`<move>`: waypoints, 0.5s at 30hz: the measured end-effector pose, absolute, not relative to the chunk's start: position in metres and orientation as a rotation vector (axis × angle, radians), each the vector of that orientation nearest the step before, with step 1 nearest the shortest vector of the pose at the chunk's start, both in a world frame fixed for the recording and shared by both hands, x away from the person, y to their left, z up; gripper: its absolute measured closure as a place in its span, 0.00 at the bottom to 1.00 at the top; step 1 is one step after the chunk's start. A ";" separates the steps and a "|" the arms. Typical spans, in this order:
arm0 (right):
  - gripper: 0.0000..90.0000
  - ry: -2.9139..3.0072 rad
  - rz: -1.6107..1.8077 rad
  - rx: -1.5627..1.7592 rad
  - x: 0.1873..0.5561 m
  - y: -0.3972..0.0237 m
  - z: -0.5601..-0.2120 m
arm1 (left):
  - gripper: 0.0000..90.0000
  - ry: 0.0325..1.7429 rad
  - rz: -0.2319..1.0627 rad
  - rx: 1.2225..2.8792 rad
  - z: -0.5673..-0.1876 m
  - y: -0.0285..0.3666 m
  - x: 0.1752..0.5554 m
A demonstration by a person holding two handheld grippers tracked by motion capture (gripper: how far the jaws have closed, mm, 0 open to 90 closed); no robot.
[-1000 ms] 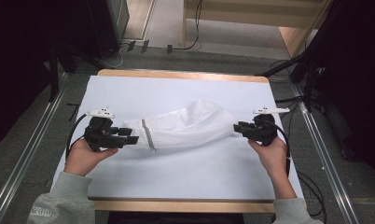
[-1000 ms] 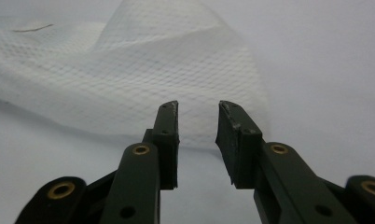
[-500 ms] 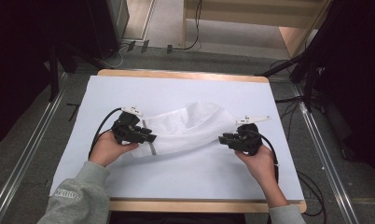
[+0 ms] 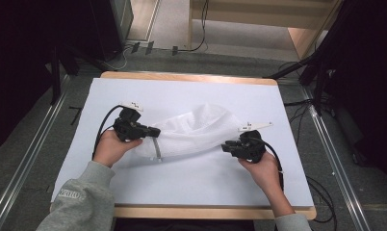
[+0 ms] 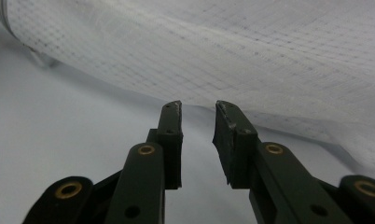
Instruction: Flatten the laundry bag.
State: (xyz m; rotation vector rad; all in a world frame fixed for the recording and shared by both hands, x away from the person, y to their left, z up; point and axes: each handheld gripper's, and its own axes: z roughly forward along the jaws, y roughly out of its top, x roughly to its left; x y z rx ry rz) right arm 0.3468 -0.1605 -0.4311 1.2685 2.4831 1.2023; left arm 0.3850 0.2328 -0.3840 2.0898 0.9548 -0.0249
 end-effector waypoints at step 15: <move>0.81 2.491 1.189 1.201 0.368 -0.123 -0.444 | 0.97 1.128 0.018 2.035 -0.408 0.261 0.433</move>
